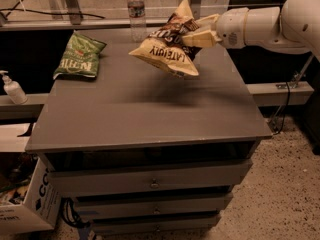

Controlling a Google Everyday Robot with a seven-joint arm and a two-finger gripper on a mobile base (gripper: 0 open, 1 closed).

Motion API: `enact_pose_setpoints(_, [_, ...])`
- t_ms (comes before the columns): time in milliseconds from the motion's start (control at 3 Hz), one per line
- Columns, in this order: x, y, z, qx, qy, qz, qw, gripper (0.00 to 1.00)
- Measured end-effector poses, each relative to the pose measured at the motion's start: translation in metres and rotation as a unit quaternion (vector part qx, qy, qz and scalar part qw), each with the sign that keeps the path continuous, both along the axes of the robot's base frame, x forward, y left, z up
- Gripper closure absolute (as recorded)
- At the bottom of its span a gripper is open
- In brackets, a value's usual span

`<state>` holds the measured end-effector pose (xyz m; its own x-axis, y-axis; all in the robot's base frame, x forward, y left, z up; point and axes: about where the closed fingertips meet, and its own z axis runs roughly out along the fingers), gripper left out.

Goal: Move brown chip bag near green jalapeno chip bag

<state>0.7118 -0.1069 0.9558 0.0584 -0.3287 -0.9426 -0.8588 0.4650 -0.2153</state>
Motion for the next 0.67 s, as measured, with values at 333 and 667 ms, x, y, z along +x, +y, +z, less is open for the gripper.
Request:
enact_pose_setpoints(333, [0.01, 0.031, -0.011, 0.0, 0.007, 0.027, 0.9996, 1.0])
enact_pose_setpoints(667, [0.025, 0.07, -0.029, -0.008, 0.014, 0.058, 0.9982, 1.0])
